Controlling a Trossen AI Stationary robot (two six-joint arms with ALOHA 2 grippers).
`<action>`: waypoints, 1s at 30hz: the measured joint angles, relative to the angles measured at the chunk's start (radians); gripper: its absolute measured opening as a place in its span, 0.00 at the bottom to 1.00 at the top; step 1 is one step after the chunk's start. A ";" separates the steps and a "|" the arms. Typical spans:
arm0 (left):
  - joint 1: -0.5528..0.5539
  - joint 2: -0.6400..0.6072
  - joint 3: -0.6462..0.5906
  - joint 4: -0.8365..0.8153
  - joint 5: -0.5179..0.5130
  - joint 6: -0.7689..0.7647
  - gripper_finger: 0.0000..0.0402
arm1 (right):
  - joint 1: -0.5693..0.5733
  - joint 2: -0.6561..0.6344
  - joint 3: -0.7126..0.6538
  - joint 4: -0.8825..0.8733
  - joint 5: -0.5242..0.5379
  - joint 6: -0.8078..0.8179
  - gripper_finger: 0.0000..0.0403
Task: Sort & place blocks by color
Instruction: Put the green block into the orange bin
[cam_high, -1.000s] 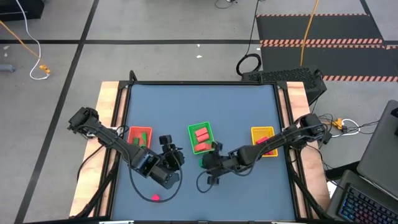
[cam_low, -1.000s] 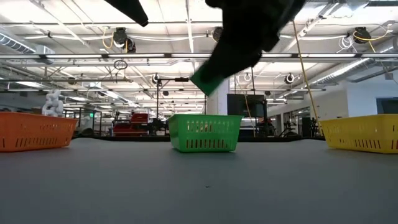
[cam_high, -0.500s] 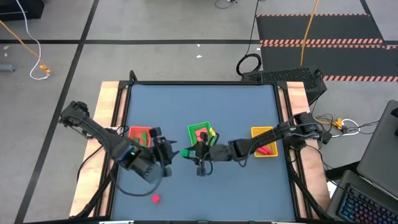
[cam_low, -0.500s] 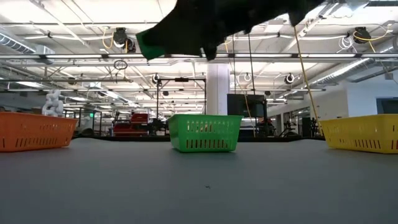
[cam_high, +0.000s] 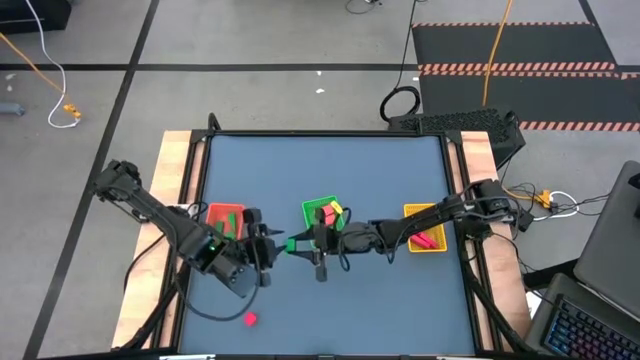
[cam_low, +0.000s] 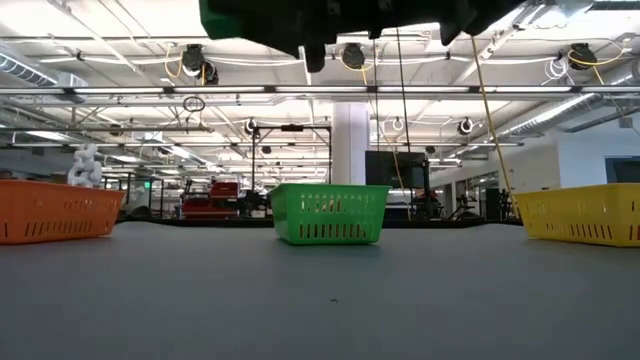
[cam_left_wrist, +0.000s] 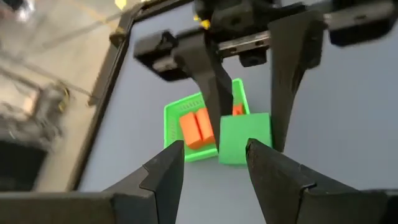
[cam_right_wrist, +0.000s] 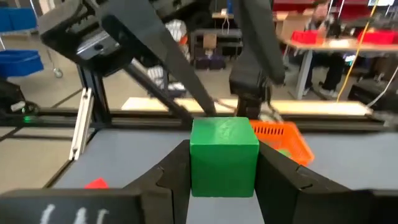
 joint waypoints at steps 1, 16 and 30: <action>-0.005 0.000 -0.012 0.014 -0.007 0.044 0.44 | 0.000 0.000 0.000 -0.015 0.000 0.012 0.31; -0.083 0.000 -0.111 0.088 -0.055 0.604 0.44 | -0.035 -0.035 0.000 0.021 -0.083 0.180 0.32; -0.082 0.000 -0.175 0.200 -0.250 0.772 0.44 | -0.034 -0.037 -0.001 0.035 -0.091 0.196 0.32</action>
